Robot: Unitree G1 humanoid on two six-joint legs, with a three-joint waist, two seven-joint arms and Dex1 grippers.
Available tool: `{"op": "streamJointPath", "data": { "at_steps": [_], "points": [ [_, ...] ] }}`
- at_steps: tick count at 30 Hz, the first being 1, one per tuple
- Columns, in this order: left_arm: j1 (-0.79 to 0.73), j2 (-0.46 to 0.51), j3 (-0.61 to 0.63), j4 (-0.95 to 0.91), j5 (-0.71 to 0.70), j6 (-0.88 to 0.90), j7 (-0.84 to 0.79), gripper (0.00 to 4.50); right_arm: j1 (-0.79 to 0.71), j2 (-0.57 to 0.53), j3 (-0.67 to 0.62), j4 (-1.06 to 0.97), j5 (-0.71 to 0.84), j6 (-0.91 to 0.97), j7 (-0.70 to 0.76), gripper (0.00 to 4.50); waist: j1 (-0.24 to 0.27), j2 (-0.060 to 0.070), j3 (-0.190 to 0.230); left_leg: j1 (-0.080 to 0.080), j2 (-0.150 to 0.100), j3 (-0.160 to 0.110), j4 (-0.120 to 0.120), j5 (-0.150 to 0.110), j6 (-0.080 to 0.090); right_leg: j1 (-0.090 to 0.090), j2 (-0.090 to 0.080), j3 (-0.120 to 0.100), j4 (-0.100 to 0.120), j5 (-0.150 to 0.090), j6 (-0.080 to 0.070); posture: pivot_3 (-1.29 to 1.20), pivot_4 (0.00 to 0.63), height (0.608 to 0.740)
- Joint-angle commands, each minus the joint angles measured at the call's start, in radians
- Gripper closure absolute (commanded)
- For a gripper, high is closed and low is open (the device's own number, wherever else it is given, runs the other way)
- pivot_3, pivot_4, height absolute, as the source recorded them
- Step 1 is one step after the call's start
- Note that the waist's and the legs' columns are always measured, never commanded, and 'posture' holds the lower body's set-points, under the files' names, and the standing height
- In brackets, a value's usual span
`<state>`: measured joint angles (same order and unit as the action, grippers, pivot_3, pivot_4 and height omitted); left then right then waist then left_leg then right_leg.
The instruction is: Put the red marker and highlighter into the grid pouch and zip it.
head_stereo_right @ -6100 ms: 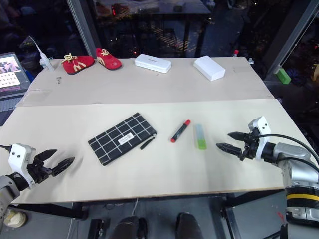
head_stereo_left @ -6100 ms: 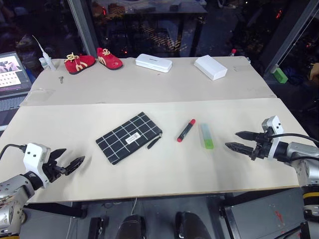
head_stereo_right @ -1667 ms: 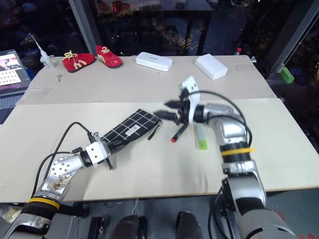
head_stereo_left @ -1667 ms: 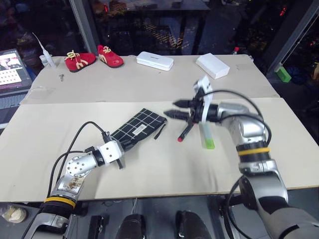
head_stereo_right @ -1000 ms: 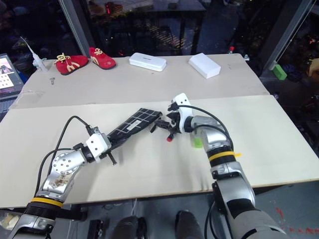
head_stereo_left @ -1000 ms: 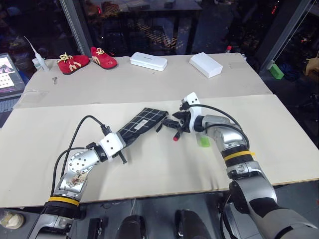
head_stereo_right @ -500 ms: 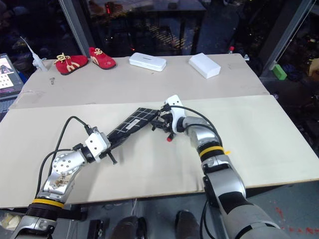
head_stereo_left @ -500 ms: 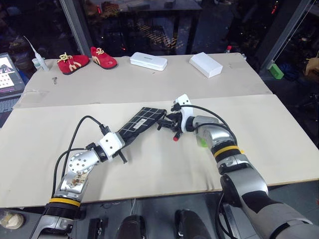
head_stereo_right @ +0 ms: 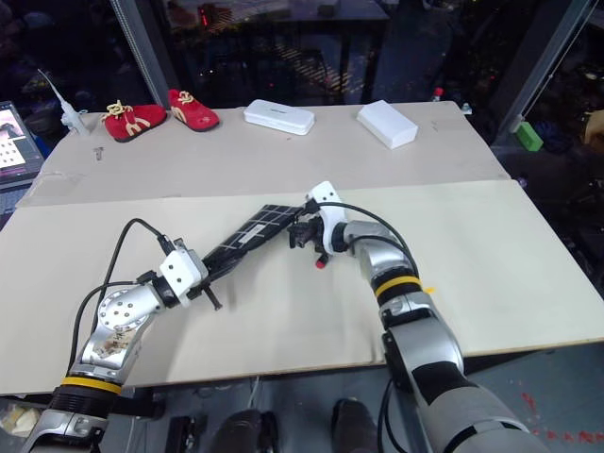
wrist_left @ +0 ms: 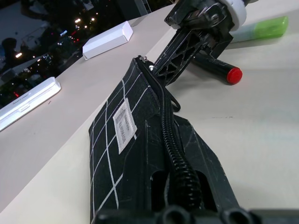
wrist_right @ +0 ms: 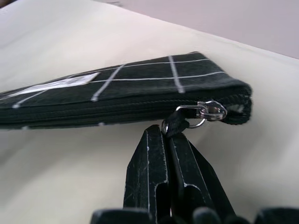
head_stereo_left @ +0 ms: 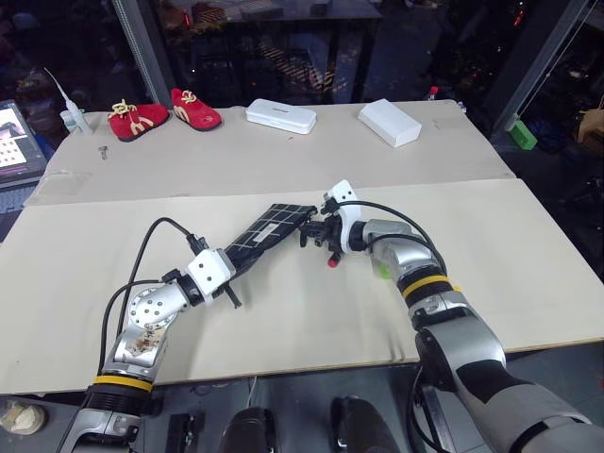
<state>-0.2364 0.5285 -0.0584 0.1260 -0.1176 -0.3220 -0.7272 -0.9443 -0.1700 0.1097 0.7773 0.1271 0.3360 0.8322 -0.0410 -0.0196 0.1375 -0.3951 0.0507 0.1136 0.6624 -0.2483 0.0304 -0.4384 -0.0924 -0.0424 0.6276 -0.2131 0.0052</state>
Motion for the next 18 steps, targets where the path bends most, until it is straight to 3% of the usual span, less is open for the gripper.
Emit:
{"op": "streamJointPath", "data": {
  "at_steps": [1,9,18],
  "points": [
    [-0.007,-0.009,0.013,-0.041,-0.01,-0.004,0.005,4.5,0.032,0.005,0.071,-0.131,-0.027,0.001,0.062,4.44,-0.001,0.0,0.0,0.0,0.0,0.0,0.0,0.0,0.0,0.0,0.0,0.0,0.0,0.0,0.0,0.0,0.15,0.74],
    [-0.018,-0.02,0.011,-0.032,-0.012,-0.002,0.001,4.5,0.157,-0.017,0.222,-0.449,-0.007,0.106,0.233,4.44,0.002,0.0,0.0,0.0,0.0,-0.001,0.0,0.0,0.0,0.0,0.0,0.0,0.0,0.0,0.0,0.0,0.15,0.74],
    [-0.023,-0.032,0.006,-0.035,-0.013,0.002,-0.007,4.5,0.186,0.061,0.262,-0.518,-0.006,0.183,0.178,4.44,0.003,0.0,0.0,0.0,0.0,-0.001,0.0,0.0,0.0,0.0,0.001,0.0,0.0,0.0,0.0,0.0,0.15,0.74]
  ]
}}
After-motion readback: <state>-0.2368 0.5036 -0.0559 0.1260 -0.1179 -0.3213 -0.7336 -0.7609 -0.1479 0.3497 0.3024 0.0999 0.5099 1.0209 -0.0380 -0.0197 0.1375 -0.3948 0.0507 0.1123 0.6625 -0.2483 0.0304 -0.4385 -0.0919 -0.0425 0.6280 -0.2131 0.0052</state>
